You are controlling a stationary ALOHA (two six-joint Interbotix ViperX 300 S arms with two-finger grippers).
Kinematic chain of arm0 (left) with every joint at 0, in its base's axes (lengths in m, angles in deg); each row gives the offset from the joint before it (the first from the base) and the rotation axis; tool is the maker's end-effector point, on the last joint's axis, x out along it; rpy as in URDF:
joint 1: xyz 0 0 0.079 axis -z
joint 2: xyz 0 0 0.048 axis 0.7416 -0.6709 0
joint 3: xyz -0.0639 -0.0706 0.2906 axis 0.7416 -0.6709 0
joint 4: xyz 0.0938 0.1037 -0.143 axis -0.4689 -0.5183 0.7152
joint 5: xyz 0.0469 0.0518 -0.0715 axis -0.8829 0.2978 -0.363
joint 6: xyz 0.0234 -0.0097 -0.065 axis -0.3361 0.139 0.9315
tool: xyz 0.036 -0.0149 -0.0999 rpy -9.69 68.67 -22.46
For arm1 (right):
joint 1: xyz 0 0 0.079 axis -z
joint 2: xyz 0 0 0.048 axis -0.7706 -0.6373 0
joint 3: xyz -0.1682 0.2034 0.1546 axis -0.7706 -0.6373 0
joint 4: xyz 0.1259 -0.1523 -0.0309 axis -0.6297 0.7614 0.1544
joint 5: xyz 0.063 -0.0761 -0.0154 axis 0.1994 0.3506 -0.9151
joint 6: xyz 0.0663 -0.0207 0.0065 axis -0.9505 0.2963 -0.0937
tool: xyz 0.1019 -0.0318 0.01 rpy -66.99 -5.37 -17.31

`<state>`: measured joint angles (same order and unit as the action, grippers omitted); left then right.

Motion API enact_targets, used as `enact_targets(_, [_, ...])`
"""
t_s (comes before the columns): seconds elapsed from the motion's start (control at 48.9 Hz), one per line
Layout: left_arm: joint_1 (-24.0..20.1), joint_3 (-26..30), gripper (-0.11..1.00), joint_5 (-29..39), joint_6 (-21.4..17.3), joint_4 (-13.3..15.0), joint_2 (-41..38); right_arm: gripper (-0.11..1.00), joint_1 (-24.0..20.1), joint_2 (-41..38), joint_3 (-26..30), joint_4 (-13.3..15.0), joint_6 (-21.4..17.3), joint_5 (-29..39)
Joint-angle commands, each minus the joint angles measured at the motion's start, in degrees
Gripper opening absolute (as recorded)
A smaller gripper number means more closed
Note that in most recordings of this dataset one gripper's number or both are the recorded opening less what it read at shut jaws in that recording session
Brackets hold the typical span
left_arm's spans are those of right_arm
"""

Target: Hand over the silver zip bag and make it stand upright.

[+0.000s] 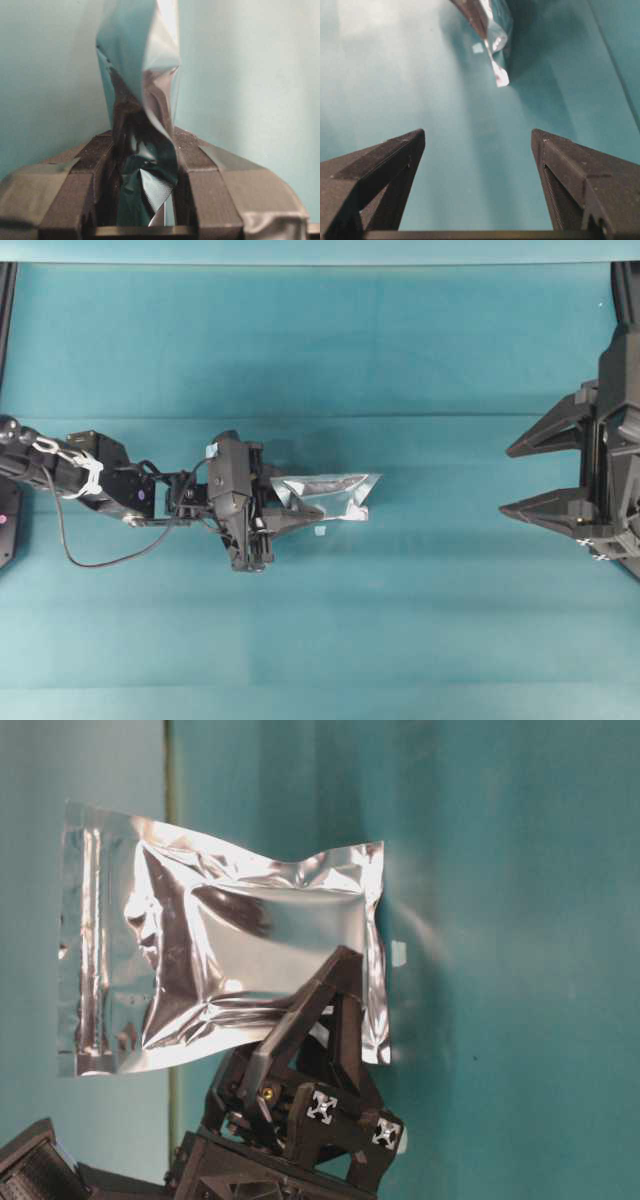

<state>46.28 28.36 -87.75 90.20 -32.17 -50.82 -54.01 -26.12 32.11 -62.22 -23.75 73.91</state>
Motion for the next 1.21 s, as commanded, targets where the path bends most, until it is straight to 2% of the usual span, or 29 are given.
enact_targets(0.0, [1.0, 0.4, 0.29, 0.4, -0.1, -0.2, 0.4, 0.89, -0.2, 0.1, 0.5, -0.1, -0.5, -0.5])
enact_targets(0.389, [1.0, 0.4, 0.29, 0.4, -0.3, -0.2, 0.4, 0.89, -0.2, 0.1, -0.1, -0.1, -0.4, -1.8])
enact_targets(0.654, [1.3, 0.5, 0.29, 2.6, -2.6, -0.2, 0.7, 0.89, -0.2, 0.1, -0.3, -0.1, -0.5, -2.2])
enact_targets(1.186, [1.7, 0.5, 0.29, 2.8, -2.7, -0.2, 0.8, 0.89, -0.2, 0.1, -0.4, -0.1, -0.5, -2.2])
